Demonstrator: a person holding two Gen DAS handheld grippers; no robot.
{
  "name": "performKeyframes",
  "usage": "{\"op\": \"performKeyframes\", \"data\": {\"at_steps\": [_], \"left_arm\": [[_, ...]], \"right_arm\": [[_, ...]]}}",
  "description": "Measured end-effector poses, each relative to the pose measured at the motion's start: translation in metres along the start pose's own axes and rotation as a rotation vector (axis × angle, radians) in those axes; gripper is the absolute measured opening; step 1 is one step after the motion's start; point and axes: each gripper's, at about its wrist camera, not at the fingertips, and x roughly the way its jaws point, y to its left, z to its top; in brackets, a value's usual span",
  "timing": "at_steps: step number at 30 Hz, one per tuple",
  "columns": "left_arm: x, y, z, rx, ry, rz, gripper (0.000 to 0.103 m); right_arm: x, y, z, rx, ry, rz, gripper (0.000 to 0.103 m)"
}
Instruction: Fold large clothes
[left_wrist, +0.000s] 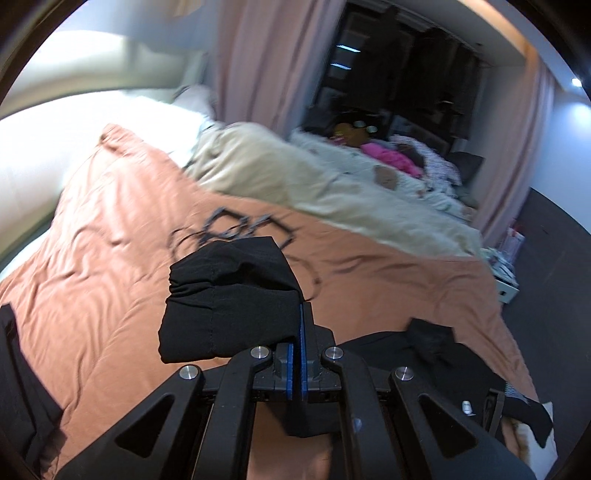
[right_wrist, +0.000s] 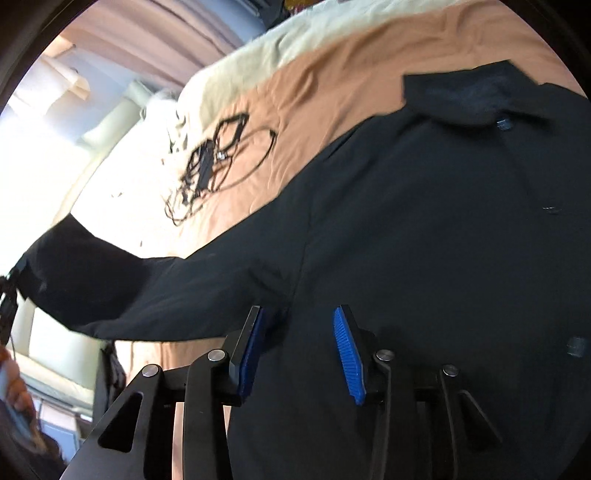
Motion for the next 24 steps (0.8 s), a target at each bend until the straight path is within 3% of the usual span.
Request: {"op": "performKeyframes", "data": {"at_steps": [11,24], "left_arm": [[0.009,-0.134,0.009,0.139,0.013,-0.139,0.005],[0.043,-0.260,-0.027,0.255,0.107,-0.308,0.005]], "right_arm": [[-0.107,-0.049,-0.004,-0.001,-0.093,-0.065,0.040],[-0.181,-0.117,-0.014,0.041,-0.182,-0.138,0.040]]}}
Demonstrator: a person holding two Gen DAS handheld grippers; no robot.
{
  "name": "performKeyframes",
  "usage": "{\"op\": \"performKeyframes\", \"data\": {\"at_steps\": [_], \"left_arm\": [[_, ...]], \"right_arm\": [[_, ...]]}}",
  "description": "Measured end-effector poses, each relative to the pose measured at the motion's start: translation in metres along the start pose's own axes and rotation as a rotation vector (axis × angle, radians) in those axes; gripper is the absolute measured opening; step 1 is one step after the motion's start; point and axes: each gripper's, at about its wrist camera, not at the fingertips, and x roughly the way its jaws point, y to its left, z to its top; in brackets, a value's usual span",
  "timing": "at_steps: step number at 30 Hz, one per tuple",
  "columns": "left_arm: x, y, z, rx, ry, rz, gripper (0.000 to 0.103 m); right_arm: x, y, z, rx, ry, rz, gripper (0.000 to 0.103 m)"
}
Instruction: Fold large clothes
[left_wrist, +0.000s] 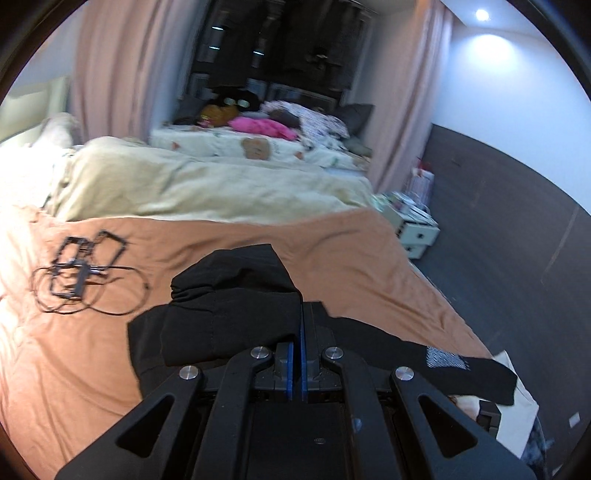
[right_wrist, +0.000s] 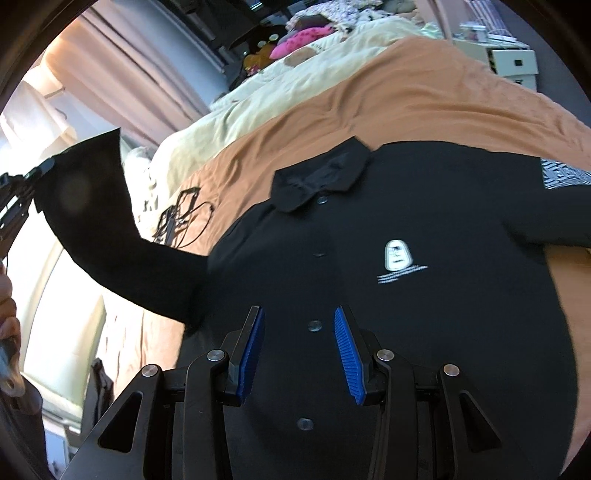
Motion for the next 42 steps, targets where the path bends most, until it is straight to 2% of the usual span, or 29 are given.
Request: {"op": "performKeyframes", "data": {"at_steps": [4,7,8,9,10,11,16,20,22,23,24,26,28,31,33,35,37,39,42], "left_arm": [[0.042,-0.036,-0.020,0.041,0.112,-0.103,0.005],[0.077,-0.055,-0.047,0.054,0.260,-0.160,0.017],[0.083,-0.060,-0.057,0.065,0.289,-0.136,0.040],[0.088,-0.063,-0.065,0.081,0.305,-0.100,0.073],[0.088,-0.065,-0.075,0.095,0.300,-0.096,0.085],[0.087,-0.065,-0.080,0.103,0.293,-0.108,0.091],[0.070,-0.037,-0.089,0.090,0.315,-0.080,0.091],[0.055,-0.003,-0.093,0.060,0.305,-0.012,0.091],[0.050,0.024,-0.096,0.040,0.298,0.048,0.091],[0.046,0.037,-0.099,0.033,0.299,0.068,0.091],[0.041,0.050,-0.103,0.026,0.303,0.083,0.091],[0.037,0.070,-0.111,0.016,0.313,0.117,0.091],[0.036,0.094,-0.119,0.002,0.327,0.158,0.090],[0.033,0.124,-0.130,-0.034,0.343,0.197,0.081],[0.034,0.144,-0.138,-0.065,0.356,0.212,0.069],[0.040,0.159,-0.147,-0.086,0.378,0.227,0.062],[0.051,0.168,-0.158,-0.100,0.407,0.242,0.059],[0.062,0.176,-0.173,-0.109,0.445,0.253,0.046],[0.075,0.185,-0.192,-0.133,0.487,0.251,0.039]], "right_arm": [[-0.012,-0.025,-0.007,0.036,0.008,-0.009,0.040],[-0.025,-0.048,-0.011,0.044,0.011,-0.037,0.040],[-0.028,-0.054,-0.011,0.047,0.008,-0.047,0.040],[-0.034,-0.061,-0.013,0.051,0.005,-0.055,0.040],[-0.037,-0.066,-0.014,0.055,0.001,-0.062,0.040],[-0.039,-0.070,-0.015,0.057,-0.001,-0.069,0.040],[-0.034,-0.078,-0.017,0.066,0.013,-0.084,0.040],[-0.021,-0.075,-0.015,0.065,0.031,-0.091,0.040],[-0.006,-0.067,-0.009,0.055,0.048,-0.103,0.042],[0.000,-0.063,-0.006,0.048,0.052,-0.109,0.051],[0.002,-0.058,-0.005,0.039,0.047,-0.118,0.065],[0.012,-0.048,0.003,0.016,0.032,-0.136,0.077],[0.027,-0.037,0.011,-0.014,0.044,-0.160,0.077],[0.051,-0.024,0.019,-0.061,0.060,-0.207,0.077],[0.069,-0.016,0.021,-0.087,0.080,-0.246,0.077],[0.086,-0.009,0.023,-0.119,0.098,-0.283,0.077],[0.101,-0.006,0.024,-0.145,0.113,-0.331,0.077],[0.114,-0.006,0.024,-0.153,0.130,-0.374,0.077],[0.124,-0.016,0.028,-0.142,0.158,-0.387,0.077]]}}
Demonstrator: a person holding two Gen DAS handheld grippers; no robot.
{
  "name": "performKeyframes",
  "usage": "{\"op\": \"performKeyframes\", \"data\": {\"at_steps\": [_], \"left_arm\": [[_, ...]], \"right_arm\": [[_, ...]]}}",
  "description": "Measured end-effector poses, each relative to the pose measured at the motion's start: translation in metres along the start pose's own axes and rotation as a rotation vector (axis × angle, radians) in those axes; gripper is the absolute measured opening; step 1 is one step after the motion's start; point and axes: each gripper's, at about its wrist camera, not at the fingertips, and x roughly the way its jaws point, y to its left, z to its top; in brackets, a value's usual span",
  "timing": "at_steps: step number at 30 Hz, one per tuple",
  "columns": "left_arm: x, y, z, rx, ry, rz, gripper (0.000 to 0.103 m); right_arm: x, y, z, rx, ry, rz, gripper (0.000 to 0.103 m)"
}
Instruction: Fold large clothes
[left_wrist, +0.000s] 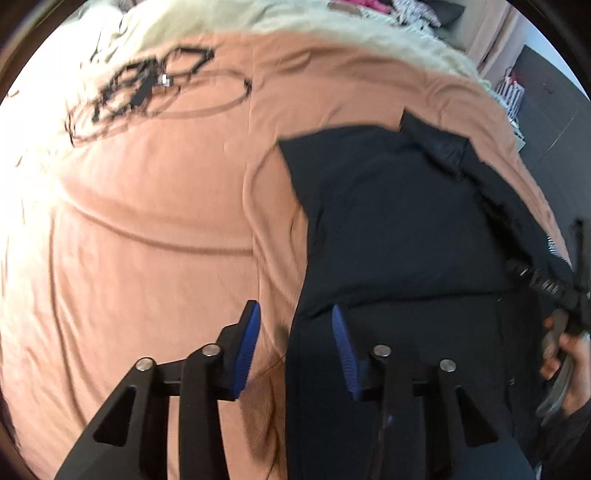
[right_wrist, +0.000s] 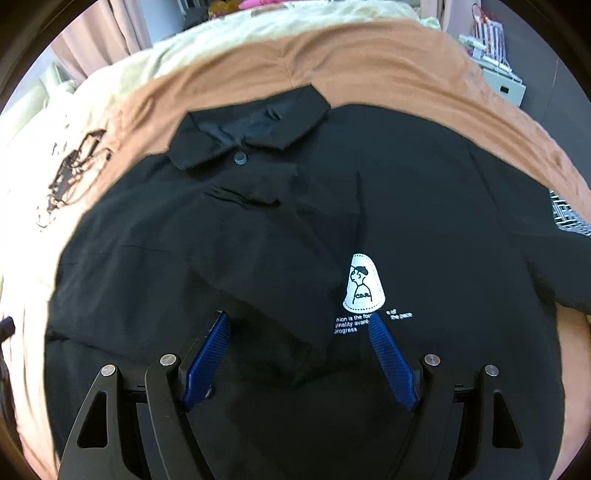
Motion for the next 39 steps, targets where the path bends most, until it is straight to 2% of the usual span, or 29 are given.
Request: {"op": "performKeyframes", "data": {"at_steps": [4,6,9,11,13,20,29,31,32,34,35,36,39], "left_arm": [[0.029,0.002,-0.008,0.004,0.038,0.023,0.034],[0.038,0.005,-0.010,-0.013,0.046,0.001,0.034],[0.042,0.003,-0.013,-0.005,0.027,0.021,0.034],[0.042,0.003,-0.013,-0.007,0.023,0.026,0.034],[0.041,0.007,-0.013,-0.033,0.024,0.018,0.034],[0.020,0.011,-0.018,-0.069,-0.001,0.011,0.034],[-0.009,-0.007,-0.022,-0.077,-0.029,-0.066,0.034],[-0.015,-0.015,-0.024,-0.067,-0.036,-0.077,0.034],[-0.018,-0.019,-0.024,-0.061,-0.039,-0.081,0.036],[-0.020,-0.026,-0.025,-0.057,-0.041,-0.078,0.055],[-0.021,-0.030,-0.025,-0.055,-0.043,-0.076,0.073],[-0.022,-0.033,-0.026,-0.053,-0.050,-0.082,0.082],[-0.024,-0.044,-0.028,-0.036,-0.056,-0.082,0.082]], "right_arm": [[-0.016,-0.041,0.010,0.086,-0.082,-0.056,0.077],[-0.027,-0.071,0.010,0.156,-0.108,-0.070,0.077],[-0.040,-0.100,0.005,0.181,-0.087,-0.009,0.076],[-0.057,-0.110,-0.003,0.162,-0.096,-0.058,0.076],[-0.067,-0.122,-0.007,0.161,-0.099,-0.057,0.076],[-0.117,-0.184,-0.031,0.236,-0.129,-0.070,0.076],[-0.188,-0.311,-0.078,0.414,-0.186,-0.157,0.076],[-0.195,-0.329,-0.089,0.437,-0.189,-0.169,0.076],[-0.200,-0.342,-0.097,0.450,-0.189,-0.174,0.076],[-0.208,-0.366,-0.110,0.482,-0.188,-0.190,0.076],[-0.211,-0.379,-0.118,0.504,-0.192,-0.194,0.076],[-0.213,-0.391,-0.125,0.528,-0.196,-0.194,0.076],[-0.217,-0.425,-0.145,0.599,-0.202,-0.193,0.076]]}}
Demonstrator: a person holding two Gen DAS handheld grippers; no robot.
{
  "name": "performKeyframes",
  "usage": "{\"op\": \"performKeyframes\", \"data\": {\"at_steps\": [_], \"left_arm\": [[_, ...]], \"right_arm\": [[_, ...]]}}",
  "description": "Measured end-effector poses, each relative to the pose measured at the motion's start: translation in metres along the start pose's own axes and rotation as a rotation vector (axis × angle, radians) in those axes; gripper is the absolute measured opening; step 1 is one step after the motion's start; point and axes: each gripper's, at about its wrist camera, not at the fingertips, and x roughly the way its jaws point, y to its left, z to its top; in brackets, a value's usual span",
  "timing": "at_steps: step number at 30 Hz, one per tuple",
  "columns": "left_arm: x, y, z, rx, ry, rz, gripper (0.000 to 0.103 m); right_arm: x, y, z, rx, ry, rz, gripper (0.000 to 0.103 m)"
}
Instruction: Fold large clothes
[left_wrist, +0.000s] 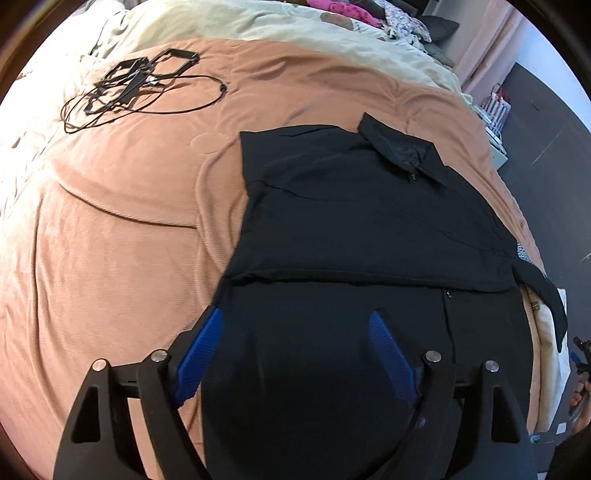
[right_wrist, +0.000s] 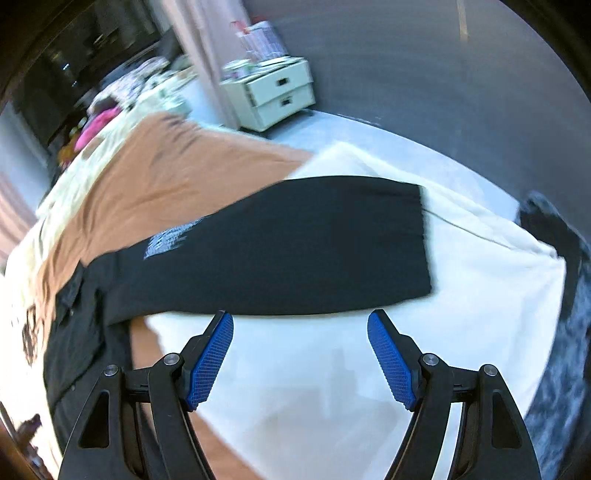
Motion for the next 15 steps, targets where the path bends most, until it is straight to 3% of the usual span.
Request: {"op": "performKeyframes", "data": {"at_steps": [10,12,15], "left_arm": [[-0.004,-0.013,-0.010,0.047,-0.009,0.032,0.082],[-0.007,-0.010,-0.012,0.045,-0.015,0.037,0.082],[-0.013,-0.001,-0.017,0.021,-0.024,0.040,0.082]], "right_arm": [[0.024,-0.068,0.010,0.112,-0.004,-0.026,0.076],[0.034,-0.072,0.014,0.126,0.007,-0.020,0.068],[0.049,-0.076,0.015,0.138,0.028,-0.024,0.065]]}}
